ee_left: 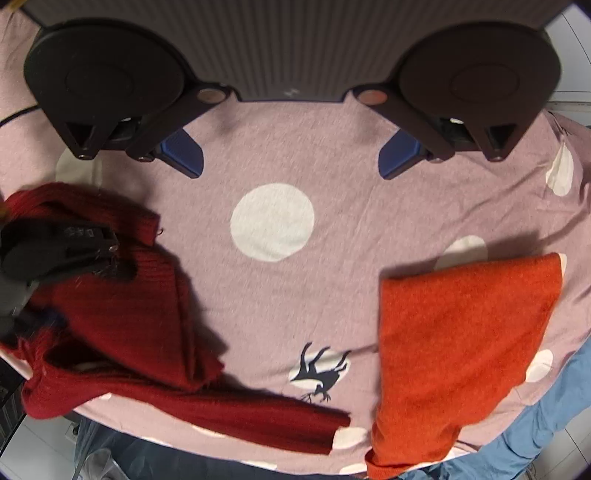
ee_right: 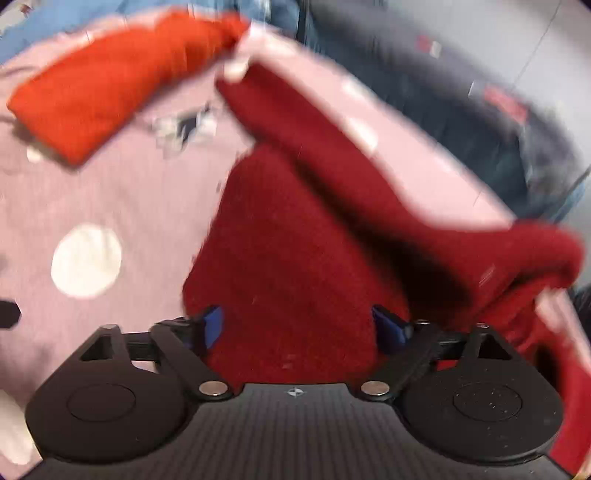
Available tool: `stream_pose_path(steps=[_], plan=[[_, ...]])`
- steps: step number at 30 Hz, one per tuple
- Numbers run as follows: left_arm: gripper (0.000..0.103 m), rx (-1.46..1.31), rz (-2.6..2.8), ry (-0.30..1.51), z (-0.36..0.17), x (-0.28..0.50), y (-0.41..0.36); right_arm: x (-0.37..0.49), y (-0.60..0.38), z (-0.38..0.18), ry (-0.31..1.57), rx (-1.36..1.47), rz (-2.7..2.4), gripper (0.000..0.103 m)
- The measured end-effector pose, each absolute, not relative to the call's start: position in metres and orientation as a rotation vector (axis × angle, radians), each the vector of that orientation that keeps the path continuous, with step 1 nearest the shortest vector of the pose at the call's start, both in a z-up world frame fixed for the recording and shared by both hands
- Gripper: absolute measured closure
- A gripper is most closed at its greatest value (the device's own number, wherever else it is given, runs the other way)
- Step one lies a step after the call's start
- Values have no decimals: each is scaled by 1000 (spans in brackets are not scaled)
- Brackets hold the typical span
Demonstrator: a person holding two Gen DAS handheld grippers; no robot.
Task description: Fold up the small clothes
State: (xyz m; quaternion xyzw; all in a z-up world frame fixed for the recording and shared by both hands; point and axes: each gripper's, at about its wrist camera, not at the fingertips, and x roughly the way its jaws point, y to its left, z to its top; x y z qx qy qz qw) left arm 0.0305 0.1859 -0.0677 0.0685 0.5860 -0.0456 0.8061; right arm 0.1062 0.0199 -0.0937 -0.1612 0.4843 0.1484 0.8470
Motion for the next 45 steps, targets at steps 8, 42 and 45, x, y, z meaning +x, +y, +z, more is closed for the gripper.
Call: stream_pose_path(steps=[8, 42, 45], plan=[[0, 144, -93, 1272, -74, 31, 190, 4, -27, -37, 983, -301, 410, 65], [0, 188, -481, 1363, -133, 68, -25, -220, -125, -1, 1030, 130, -208, 0], [0, 220, -474, 1380, -147, 64, -36, -232, -151, 4, 963, 259, -324, 0]])
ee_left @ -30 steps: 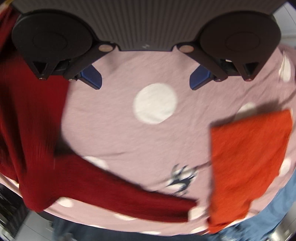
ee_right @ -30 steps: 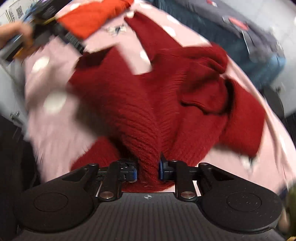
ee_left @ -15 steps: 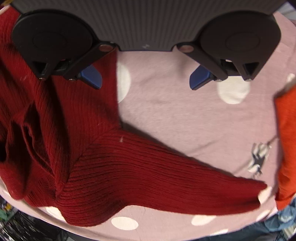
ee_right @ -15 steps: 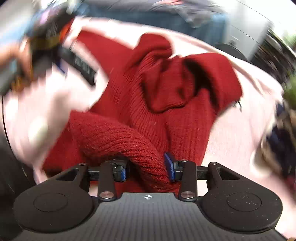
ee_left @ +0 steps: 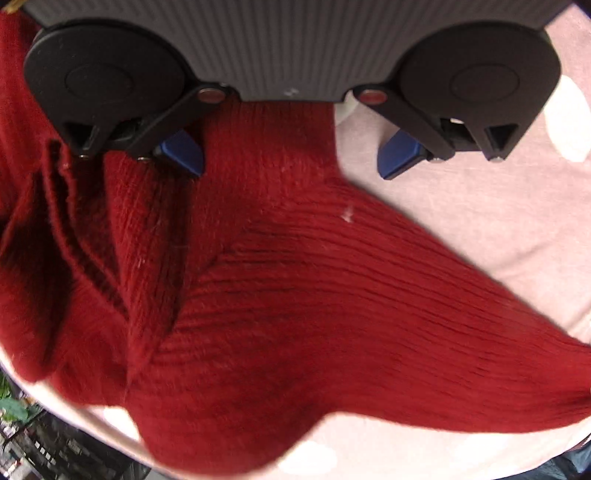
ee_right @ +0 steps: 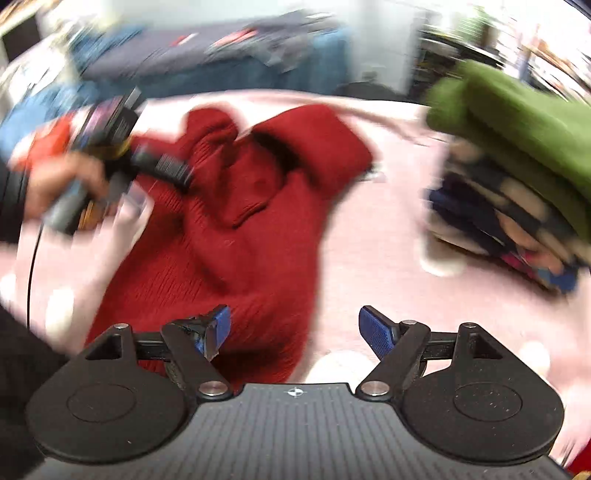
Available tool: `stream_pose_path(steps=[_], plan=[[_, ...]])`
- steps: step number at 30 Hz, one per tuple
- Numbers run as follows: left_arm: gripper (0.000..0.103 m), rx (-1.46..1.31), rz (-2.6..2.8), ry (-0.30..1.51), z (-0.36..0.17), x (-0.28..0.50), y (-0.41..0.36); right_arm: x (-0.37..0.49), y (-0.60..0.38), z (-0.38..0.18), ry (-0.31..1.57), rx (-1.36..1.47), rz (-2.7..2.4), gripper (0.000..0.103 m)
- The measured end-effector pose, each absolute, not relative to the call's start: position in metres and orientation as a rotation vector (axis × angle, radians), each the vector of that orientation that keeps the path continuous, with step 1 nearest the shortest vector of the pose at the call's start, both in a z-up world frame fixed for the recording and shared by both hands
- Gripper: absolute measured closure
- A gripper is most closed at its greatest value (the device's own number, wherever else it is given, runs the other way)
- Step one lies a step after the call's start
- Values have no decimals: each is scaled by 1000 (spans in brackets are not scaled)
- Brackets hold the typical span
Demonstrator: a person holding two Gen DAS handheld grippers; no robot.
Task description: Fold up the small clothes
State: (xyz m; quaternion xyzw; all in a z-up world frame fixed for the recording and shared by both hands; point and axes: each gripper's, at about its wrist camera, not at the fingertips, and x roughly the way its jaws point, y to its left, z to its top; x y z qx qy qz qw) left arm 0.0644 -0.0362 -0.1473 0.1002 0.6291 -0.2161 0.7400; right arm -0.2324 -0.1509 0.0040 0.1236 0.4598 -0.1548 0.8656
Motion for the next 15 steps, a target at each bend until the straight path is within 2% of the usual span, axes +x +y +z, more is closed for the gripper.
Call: stream_pose_path(steps=[4, 9, 11, 12, 15], plan=[[0, 255, -472, 1326, -147, 57, -45, -222, -180, -9, 928, 452, -402, 0], [2, 255, -473, 1326, -141, 58, -53, -196, -173, -11, 898, 483, -381, 0], [12, 257, -494, 1303, -141, 57, -57, -194, -166, -10, 902, 482, -352, 0], [21, 258, -516, 1288, -137, 54, -59, -194, -164, -10, 906, 482, -343, 0], [32, 284, -552, 1252, -133, 47, -65, -195, -165, -14, 926, 492, -332, 0]])
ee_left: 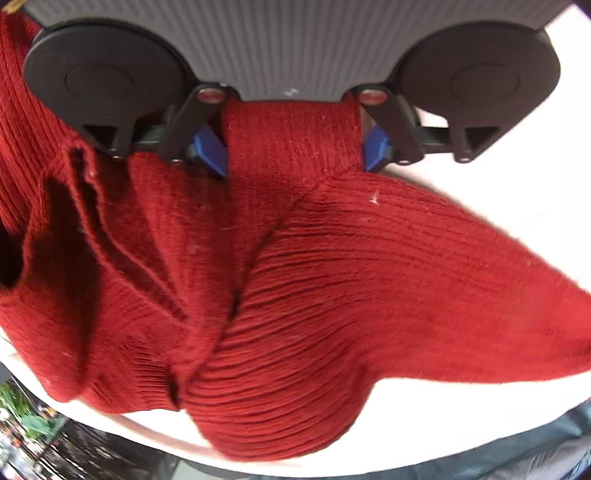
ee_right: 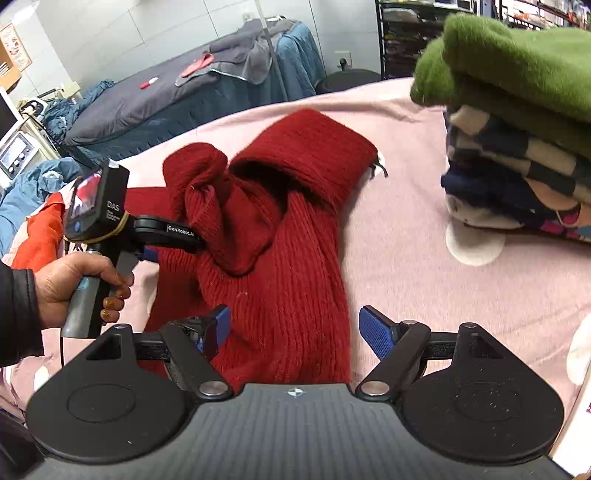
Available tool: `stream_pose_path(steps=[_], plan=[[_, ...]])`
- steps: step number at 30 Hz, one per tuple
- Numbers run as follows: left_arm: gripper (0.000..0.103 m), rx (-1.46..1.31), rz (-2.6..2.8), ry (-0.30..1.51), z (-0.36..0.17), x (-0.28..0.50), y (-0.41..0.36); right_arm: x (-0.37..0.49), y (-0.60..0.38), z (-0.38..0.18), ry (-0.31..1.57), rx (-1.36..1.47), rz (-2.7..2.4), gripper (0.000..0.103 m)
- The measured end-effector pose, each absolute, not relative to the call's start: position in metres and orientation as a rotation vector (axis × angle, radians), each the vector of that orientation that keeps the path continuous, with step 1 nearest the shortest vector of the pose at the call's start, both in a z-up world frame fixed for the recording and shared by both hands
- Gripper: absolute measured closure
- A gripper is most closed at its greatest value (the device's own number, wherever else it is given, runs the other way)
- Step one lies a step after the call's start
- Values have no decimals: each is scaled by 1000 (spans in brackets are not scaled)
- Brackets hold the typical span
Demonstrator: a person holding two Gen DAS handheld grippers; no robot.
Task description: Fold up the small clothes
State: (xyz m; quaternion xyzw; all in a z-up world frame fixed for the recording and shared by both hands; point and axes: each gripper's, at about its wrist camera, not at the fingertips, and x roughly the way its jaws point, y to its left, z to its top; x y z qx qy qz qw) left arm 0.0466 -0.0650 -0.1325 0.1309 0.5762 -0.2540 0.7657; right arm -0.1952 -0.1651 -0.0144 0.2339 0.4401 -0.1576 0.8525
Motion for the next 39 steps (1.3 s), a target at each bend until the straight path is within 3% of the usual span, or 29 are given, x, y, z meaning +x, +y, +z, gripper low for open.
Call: stream_pose_path(steps=[2, 4, 10, 26, 35, 38, 39], plan=[[45, 274, -566, 1239, -130, 46, -64, -200, -168, -15, 926, 516, -345, 0], [69, 248, -556, 1220, -125, 46, -60, -200, -173, -17, 925, 540, -363, 0], [84, 91, -516, 1259, -119, 62, -38, -202, -179, -20, 925, 561, -393, 0], [86, -30, -257, 1020, -47, 116, 55, -199, -183, -23, 951, 560, -386, 0], [86, -21, -112, 1043, -55, 167, 86, -197, -182, -27, 968, 571, -376, 0], [73, 56, -134, 1055, -60, 162, 74, -195, -182, -27, 976, 568, -368, 0], [64, 64, -160, 1059, -59, 160, 70, -194, -181, -28, 981, 569, -365, 0]])
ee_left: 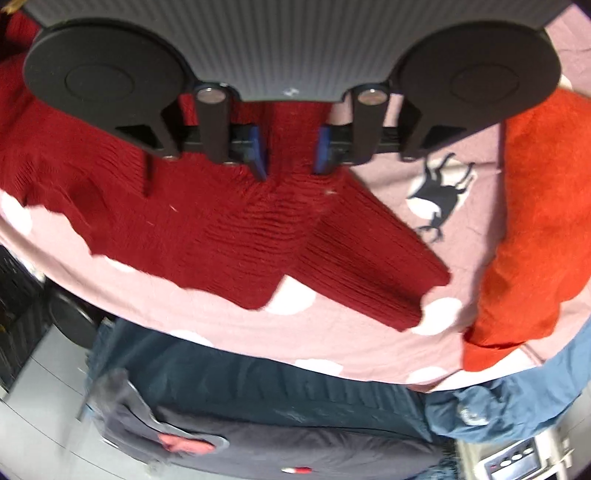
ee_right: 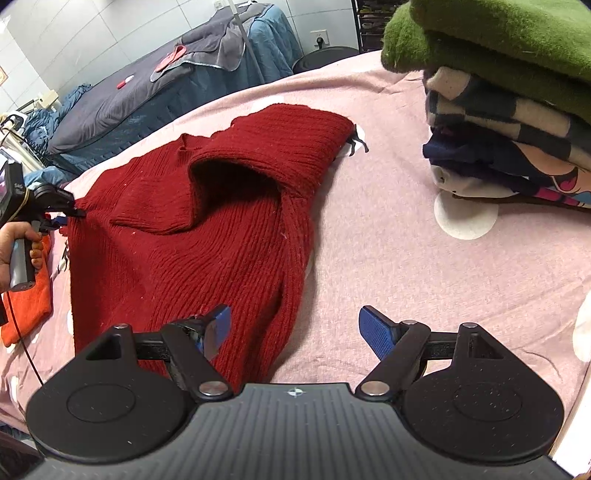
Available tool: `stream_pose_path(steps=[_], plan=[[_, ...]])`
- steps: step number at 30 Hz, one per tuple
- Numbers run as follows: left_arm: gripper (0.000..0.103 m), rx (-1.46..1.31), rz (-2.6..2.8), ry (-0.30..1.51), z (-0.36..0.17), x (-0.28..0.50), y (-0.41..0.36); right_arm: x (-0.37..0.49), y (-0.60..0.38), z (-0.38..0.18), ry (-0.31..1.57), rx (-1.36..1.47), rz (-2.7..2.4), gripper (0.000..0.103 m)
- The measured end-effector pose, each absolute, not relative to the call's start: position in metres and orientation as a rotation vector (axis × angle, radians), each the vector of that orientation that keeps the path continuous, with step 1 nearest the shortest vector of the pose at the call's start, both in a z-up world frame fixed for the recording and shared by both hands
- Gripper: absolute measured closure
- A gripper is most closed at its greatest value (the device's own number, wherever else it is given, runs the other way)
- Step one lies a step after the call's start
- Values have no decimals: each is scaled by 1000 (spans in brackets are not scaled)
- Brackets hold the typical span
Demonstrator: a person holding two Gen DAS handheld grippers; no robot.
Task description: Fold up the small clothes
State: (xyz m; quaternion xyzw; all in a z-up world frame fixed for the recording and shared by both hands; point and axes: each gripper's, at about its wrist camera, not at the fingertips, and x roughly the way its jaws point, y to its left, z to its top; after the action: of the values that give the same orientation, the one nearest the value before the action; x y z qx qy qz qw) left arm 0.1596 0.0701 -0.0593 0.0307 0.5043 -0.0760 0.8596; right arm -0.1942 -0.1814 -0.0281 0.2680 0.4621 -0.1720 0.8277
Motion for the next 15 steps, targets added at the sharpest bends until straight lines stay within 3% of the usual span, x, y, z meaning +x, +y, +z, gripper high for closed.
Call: stream_pose_path(steps=[4, 6, 15], plan=[[23, 131, -225, 1059, -54, 144, 60, -192, -181, -33, 999, 592, -359, 0], [12, 169, -254, 1060, -50, 135, 58, -191, -180, -34, 1007, 597, -353, 0], [2, 170, -297, 1077, -27, 104, 86, -189, -176, -38, 1024, 599, -325, 0]])
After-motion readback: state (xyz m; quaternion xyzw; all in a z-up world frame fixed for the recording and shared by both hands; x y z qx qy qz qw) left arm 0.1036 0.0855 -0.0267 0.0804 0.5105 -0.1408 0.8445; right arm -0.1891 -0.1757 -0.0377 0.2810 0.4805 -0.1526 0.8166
